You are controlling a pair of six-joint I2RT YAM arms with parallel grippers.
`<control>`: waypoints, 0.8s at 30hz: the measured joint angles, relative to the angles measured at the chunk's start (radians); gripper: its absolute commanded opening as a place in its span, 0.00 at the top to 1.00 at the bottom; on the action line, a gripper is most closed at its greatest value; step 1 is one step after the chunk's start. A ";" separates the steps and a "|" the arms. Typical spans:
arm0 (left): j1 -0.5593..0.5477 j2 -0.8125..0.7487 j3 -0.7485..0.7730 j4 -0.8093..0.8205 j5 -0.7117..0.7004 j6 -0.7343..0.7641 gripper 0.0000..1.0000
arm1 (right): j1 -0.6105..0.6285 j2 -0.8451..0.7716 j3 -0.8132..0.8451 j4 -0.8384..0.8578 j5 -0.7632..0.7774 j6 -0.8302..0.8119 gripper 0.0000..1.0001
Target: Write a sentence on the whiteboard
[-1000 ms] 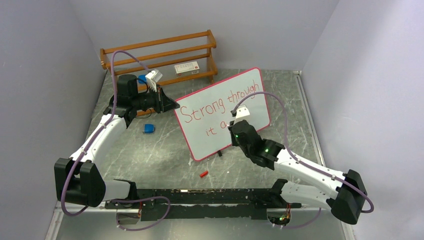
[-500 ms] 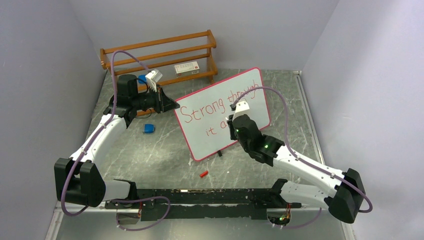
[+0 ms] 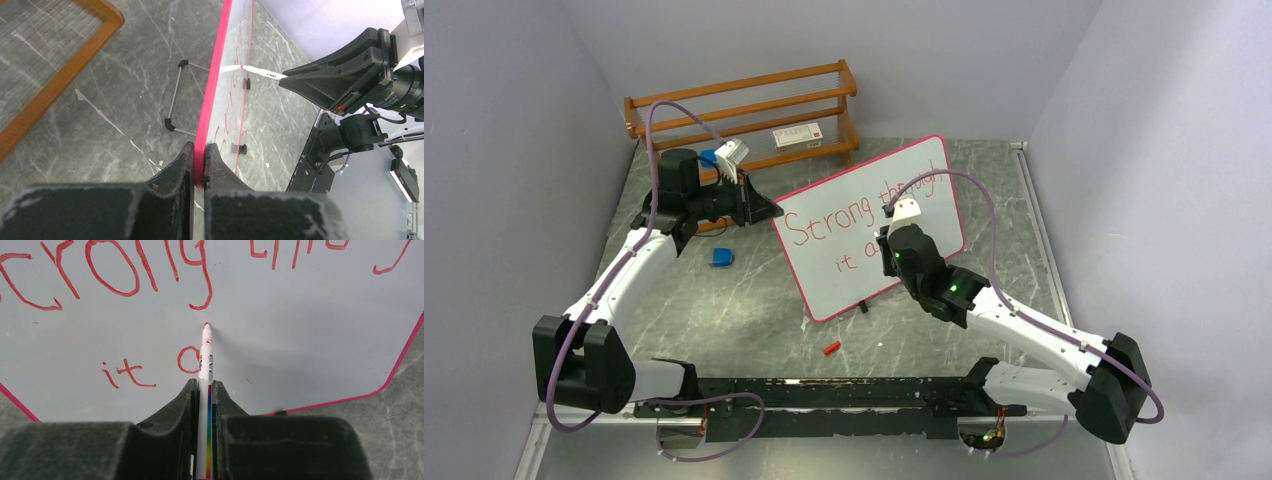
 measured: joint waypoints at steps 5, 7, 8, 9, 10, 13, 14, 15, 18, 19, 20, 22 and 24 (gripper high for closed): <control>0.000 0.000 0.000 0.000 0.000 0.000 0.95 | -0.002 -0.002 0.000 -0.006 -0.006 0.006 1.00; 0.000 0.000 0.000 0.000 0.000 0.000 0.95 | -0.002 -0.003 0.000 -0.013 -0.008 0.008 1.00; 0.000 0.000 0.000 0.000 0.000 0.000 0.95 | -0.002 -0.003 -0.001 -0.018 -0.010 0.011 1.00; 0.000 0.000 0.000 0.000 0.000 0.000 0.95 | -0.002 -0.003 -0.002 -0.021 -0.011 0.013 1.00; 0.000 0.000 0.000 0.000 0.000 0.000 0.95 | -0.002 -0.003 -0.003 -0.024 -0.011 0.015 1.00; 0.000 0.001 0.000 0.000 0.000 0.000 0.95 | -0.002 -0.006 -0.009 -0.031 -0.013 0.023 1.00; 0.000 0.001 0.000 0.000 0.000 0.000 0.95 | -0.002 -0.007 -0.011 -0.035 -0.014 0.026 1.00; 0.000 0.001 0.000 0.000 0.000 0.000 0.95 | -0.002 -0.009 -0.013 -0.040 -0.015 0.028 1.00; 0.000 0.001 0.000 0.000 -0.001 0.000 0.95 | -0.002 -0.010 -0.018 -0.050 -0.020 0.034 1.00; 0.000 0.001 0.000 0.000 -0.001 0.000 0.95 | -0.002 -0.010 -0.020 -0.051 -0.021 0.036 1.00; 0.000 0.001 0.000 0.000 -0.001 0.000 0.95 | -0.002 -0.010 -0.021 -0.052 -0.022 0.038 1.00; 0.000 0.002 0.000 0.000 -0.001 0.000 0.95 | -0.002 -0.010 -0.022 -0.052 -0.022 0.042 1.00; 0.000 0.002 0.000 0.000 -0.001 0.000 0.95 | -0.002 -0.011 -0.025 -0.052 -0.023 0.047 1.00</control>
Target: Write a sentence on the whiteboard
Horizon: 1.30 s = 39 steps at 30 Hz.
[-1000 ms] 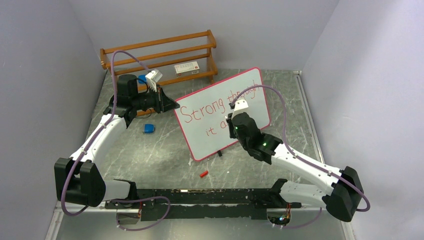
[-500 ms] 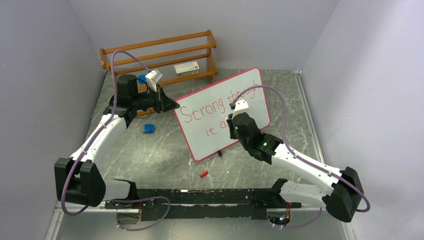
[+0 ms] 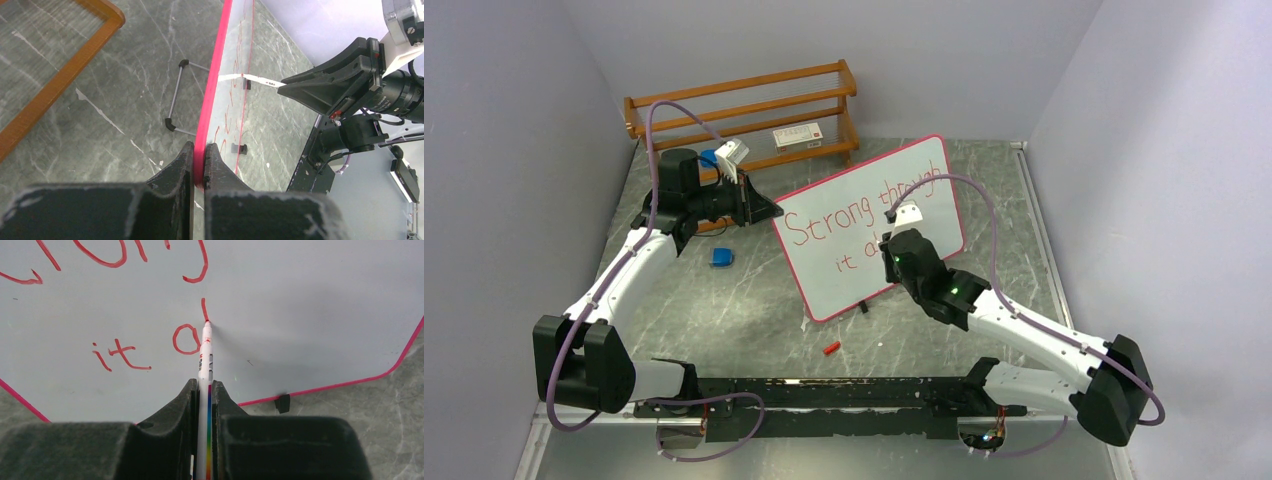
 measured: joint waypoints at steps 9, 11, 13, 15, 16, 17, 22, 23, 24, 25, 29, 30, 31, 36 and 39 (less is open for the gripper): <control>0.000 0.001 0.000 0.000 0.000 0.000 0.95 | 0.000 -0.011 -0.027 -0.031 -0.007 0.021 1.00; 0.000 0.001 0.000 0.000 0.000 -0.001 0.95 | 0.000 -0.015 -0.032 -0.036 -0.007 0.024 1.00; 0.000 0.001 0.000 0.000 0.000 -0.001 0.95 | 0.000 -0.017 -0.037 -0.043 -0.007 0.027 1.00; 0.000 0.001 0.000 0.000 0.000 0.000 0.95 | 0.000 -0.017 -0.040 -0.050 -0.007 0.029 1.00; 0.000 0.001 0.000 0.000 0.000 0.000 0.95 | 0.000 -0.018 -0.041 -0.053 -0.007 0.030 1.00; 0.000 0.001 0.000 0.000 0.000 0.000 0.95 | 0.000 -0.018 -0.042 -0.056 -0.006 0.031 1.00; 0.000 0.001 0.000 0.000 0.001 -0.001 0.95 | 0.000 -0.022 -0.043 -0.061 0.001 0.033 1.00; 0.000 0.001 0.000 0.000 0.001 0.000 0.95 | 0.000 -0.023 -0.043 -0.062 0.002 0.033 1.00; 0.000 0.001 0.001 0.000 0.001 -0.001 0.95 | 0.000 -0.024 -0.044 -0.061 0.004 0.033 1.00; 0.000 0.001 0.002 -0.001 0.001 -0.001 0.95 | 0.000 -0.025 -0.044 -0.061 0.005 0.033 1.00; -0.002 0.001 0.005 -0.004 0.001 0.000 0.95 | 0.000 -0.026 -0.045 -0.057 0.021 0.031 1.00; -0.002 0.001 0.005 -0.005 0.001 0.000 0.95 | 0.000 -0.026 -0.045 -0.056 0.023 0.028 1.00; -0.002 0.001 0.005 -0.005 0.001 0.000 0.95 | 0.000 -0.026 -0.045 -0.053 0.024 0.025 1.00; -0.002 0.001 0.005 -0.005 0.001 0.000 0.95 | -0.001 -0.029 -0.042 -0.034 0.027 0.013 1.00; -0.002 0.001 0.006 -0.005 0.001 0.000 0.95 | -0.003 -0.036 -0.034 -0.020 0.027 0.003 1.00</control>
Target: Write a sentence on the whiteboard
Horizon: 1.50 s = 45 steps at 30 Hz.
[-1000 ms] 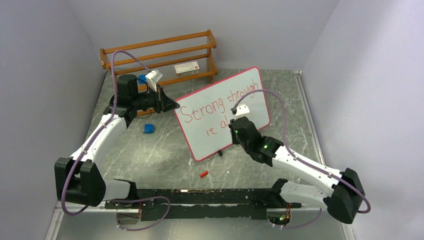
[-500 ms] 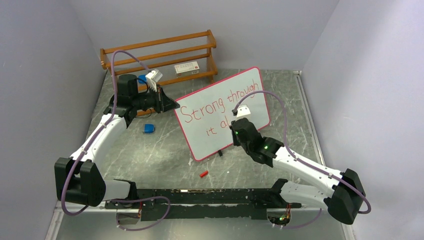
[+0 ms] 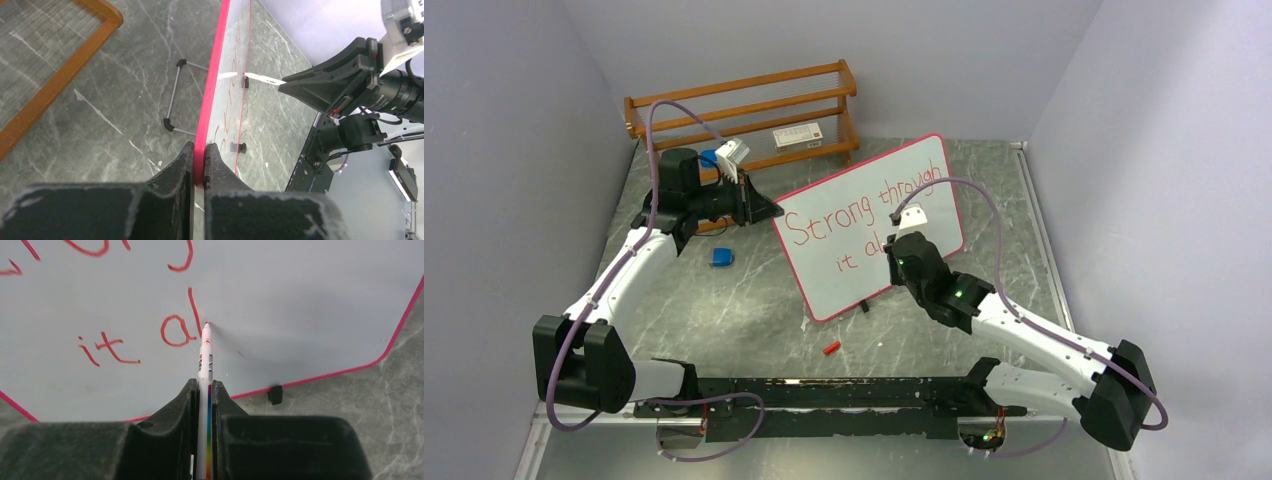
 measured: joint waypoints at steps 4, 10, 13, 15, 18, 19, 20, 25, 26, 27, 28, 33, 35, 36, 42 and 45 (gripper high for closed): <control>0.000 0.000 0.000 0.000 0.000 0.000 0.95 | -0.008 -0.002 0.024 0.019 0.000 -0.016 1.00; 0.000 0.000 0.000 -0.001 0.000 0.000 0.95 | -0.035 0.008 0.042 0.045 -0.006 -0.037 1.00; 0.000 0.000 0.000 -0.001 0.000 0.000 0.95 | -0.046 0.022 0.050 0.056 -0.010 -0.047 1.00; 0.000 0.000 0.000 -0.001 0.000 0.000 0.95 | -0.051 0.029 0.055 0.062 -0.014 -0.052 1.00; 0.000 0.000 0.000 -0.002 0.000 0.000 0.95 | -0.056 0.037 0.064 0.072 -0.017 -0.061 1.00; 0.000 0.000 0.000 -0.001 0.000 0.000 0.95 | -0.058 0.038 0.066 0.074 -0.020 -0.063 1.00; 0.000 0.000 0.000 -0.002 0.000 0.000 0.95 | -0.060 0.040 0.067 0.075 -0.024 -0.065 1.00; 0.000 0.001 0.001 -0.002 0.000 0.000 0.95 | -0.064 0.048 0.068 0.075 -0.035 -0.069 1.00; 0.000 0.001 0.001 -0.002 0.000 0.000 0.95 | -0.065 0.048 0.068 0.075 -0.035 -0.068 1.00; 0.000 0.001 0.001 -0.002 0.000 0.000 0.95 | -0.065 0.048 0.068 0.074 -0.037 -0.068 1.00; 0.000 0.002 0.001 -0.002 0.000 0.000 0.95 | -0.066 0.048 0.068 0.074 -0.038 -0.068 1.00; 0.000 0.002 0.002 -0.002 0.000 0.000 0.95 | -0.068 0.047 0.067 0.068 -0.043 -0.063 1.00; 0.000 0.003 0.002 -0.002 0.000 0.000 0.95 | -0.068 0.044 0.064 0.062 -0.046 -0.060 1.00; 0.000 0.003 0.002 -0.002 0.000 0.000 0.95 | -0.068 0.042 0.060 0.057 -0.049 -0.056 1.00; 0.000 0.003 0.002 -0.002 0.000 0.000 0.95 | -0.068 0.022 0.034 0.027 -0.060 -0.038 1.00; 0.000 0.003 0.002 -0.002 0.000 0.000 0.95 | -0.068 0.018 0.026 0.013 -0.061 -0.031 1.00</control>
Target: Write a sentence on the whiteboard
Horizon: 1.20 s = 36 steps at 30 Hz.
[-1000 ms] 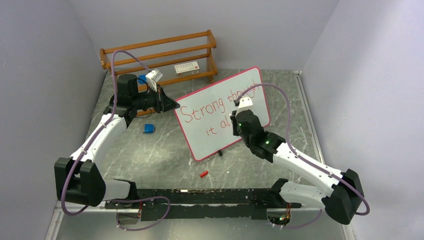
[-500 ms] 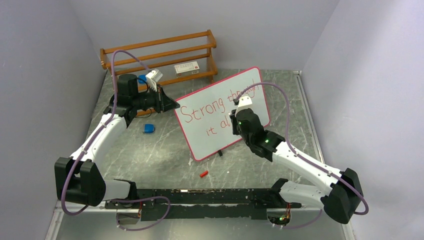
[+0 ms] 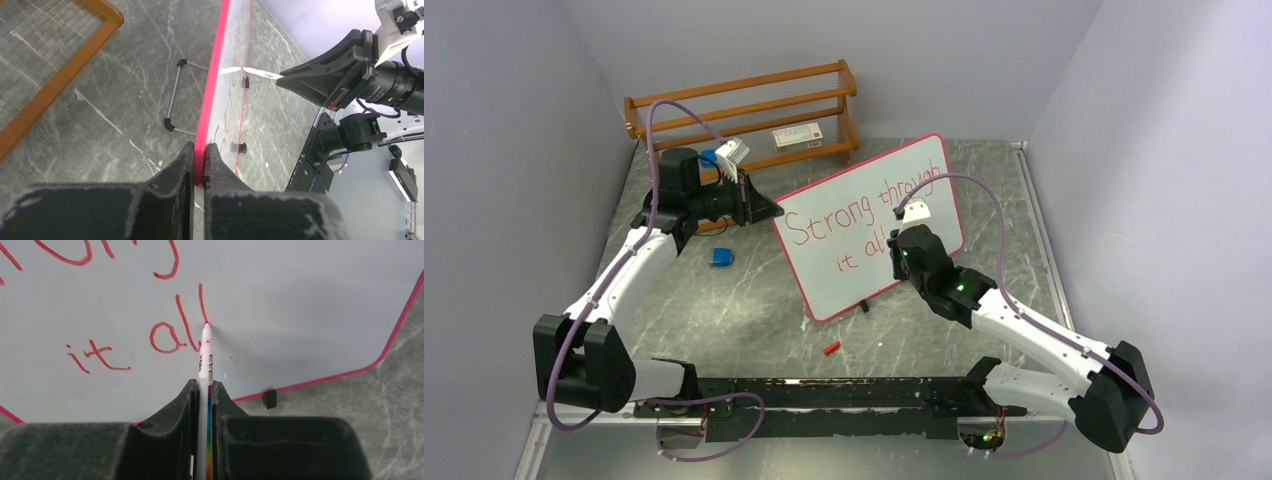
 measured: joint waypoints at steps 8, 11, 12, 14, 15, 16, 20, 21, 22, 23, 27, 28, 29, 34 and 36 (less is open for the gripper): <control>0.000 0.000 0.000 0.000 0.000 0.000 0.95 | -0.001 -0.014 -0.024 -0.018 -0.004 0.018 1.00; 0.000 0.000 0.000 0.000 0.000 0.000 0.95 | -0.001 -0.017 -0.030 -0.023 -0.007 0.023 1.00; 0.000 0.000 0.000 0.000 0.000 0.000 0.95 | -0.001 -0.018 -0.032 -0.025 -0.007 0.024 1.00; 0.000 0.000 0.000 0.000 0.000 0.000 0.95 | -0.001 -0.019 -0.034 -0.030 -0.008 0.027 1.00; 0.000 0.000 0.000 0.000 0.000 0.000 0.95 | -0.001 -0.019 -0.034 -0.032 -0.008 0.027 1.00; 0.000 0.000 0.000 0.000 0.000 0.000 0.95 | -0.001 -0.019 -0.035 -0.035 -0.008 0.028 1.00; 0.000 0.000 0.000 0.000 0.000 0.000 0.95 | -0.001 -0.020 -0.035 -0.045 -0.007 0.029 1.00; 0.000 0.000 0.000 0.000 0.000 0.000 0.95 | -0.001 -0.020 -0.035 -0.048 -0.006 0.029 1.00; 0.000 0.000 0.000 0.000 0.000 0.000 0.95 | -0.001 -0.020 -0.035 -0.051 -0.006 0.029 1.00; 0.000 0.000 0.000 0.000 0.000 0.000 0.95 | -0.001 -0.020 -0.035 -0.054 -0.006 0.029 1.00; 0.000 0.000 0.000 0.000 0.000 0.000 0.95 | -0.002 -0.020 -0.035 -0.058 0.000 0.029 1.00; 0.000 0.000 0.000 0.000 0.000 0.000 0.95 | -0.002 -0.020 -0.035 -0.058 0.002 0.029 1.00; 0.000 0.000 0.000 0.000 0.000 0.000 0.95 | -0.002 -0.020 -0.035 -0.059 0.005 0.029 1.00; 0.000 0.000 0.001 0.000 0.000 0.000 0.95 | -0.002 -0.020 -0.035 -0.056 0.023 0.028 1.00; 0.000 0.000 0.002 -0.001 0.000 0.000 0.95 | -0.002 -0.024 -0.035 -0.052 0.028 0.028 1.00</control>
